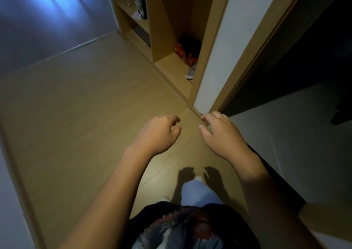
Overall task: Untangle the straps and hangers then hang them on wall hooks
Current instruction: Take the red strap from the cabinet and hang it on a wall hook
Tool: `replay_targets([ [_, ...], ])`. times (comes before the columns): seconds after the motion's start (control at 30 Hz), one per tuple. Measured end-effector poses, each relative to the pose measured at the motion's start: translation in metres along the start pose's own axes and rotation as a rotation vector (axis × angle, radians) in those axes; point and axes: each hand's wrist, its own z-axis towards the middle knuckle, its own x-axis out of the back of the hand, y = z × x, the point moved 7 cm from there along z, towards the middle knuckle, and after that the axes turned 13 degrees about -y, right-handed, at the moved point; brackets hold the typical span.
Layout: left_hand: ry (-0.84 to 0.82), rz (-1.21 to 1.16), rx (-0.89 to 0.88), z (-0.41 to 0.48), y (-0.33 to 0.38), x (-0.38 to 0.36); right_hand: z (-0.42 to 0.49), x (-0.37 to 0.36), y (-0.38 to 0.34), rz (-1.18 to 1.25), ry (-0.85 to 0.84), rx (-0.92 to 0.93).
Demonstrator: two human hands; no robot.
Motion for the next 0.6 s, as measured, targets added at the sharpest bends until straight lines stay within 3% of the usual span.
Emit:
replay_targets([
  [0.6, 0.166, -0.038, 0.132, 0.233, -0.006, 0.176, 0.246, 0.189, 0.01, -0.069, 0.147, 0.243],
])
